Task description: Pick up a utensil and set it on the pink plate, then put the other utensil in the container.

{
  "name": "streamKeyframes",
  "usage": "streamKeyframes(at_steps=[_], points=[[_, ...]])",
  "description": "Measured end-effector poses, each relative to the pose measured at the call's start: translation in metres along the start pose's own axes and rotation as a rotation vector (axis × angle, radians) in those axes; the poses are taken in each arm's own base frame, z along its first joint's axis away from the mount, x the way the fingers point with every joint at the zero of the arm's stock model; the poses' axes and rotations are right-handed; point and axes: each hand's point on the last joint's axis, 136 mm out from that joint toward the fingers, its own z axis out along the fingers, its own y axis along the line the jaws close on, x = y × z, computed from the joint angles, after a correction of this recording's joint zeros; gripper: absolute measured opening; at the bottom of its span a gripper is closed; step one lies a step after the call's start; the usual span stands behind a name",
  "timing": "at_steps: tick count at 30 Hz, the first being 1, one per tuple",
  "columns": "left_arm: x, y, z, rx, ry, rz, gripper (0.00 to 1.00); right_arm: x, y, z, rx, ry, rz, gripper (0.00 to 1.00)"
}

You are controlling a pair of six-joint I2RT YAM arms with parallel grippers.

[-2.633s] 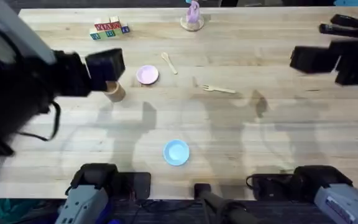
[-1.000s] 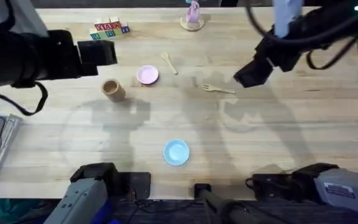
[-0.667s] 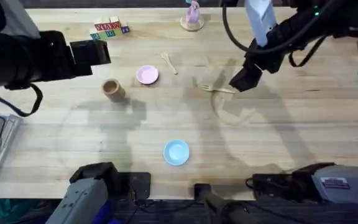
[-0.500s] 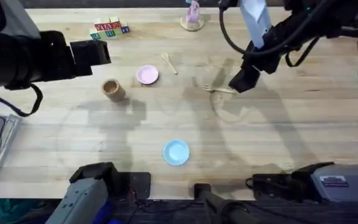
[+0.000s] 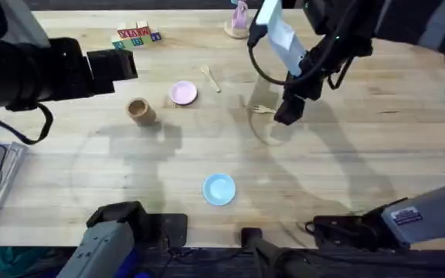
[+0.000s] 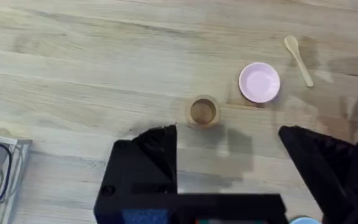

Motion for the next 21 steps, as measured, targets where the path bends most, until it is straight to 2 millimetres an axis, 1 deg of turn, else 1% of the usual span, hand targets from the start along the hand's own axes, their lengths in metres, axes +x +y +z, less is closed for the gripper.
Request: streamKeyframes(at_steps=[5,9,13,18,21], points=[[0.000,0.000,0.000,0.000,0.000,0.000,0.993,0.002,-0.004,0.016,-0.018,0.018,-0.012,0.996],[0.000,0.000,0.000,0.000,0.000,0.000,0.993,0.003,-0.008,0.024,-0.018,0.026,-0.018,0.996],[0.000,0.000,0.000,0.000,0.000,0.000,0.993,0.004,-0.009,0.031,-0.028,0.035,-0.030,0.996],[0.000,0.000,0.000,0.000,0.000,0.000,0.993,0.008,-0.006,0.047,-0.058,0.067,-0.034,0.996],[0.000,0.000,0.000,0.000,0.000,0.000,0.993,0.007,-0.006,0.048,-0.047,0.082,-0.050,0.996]])
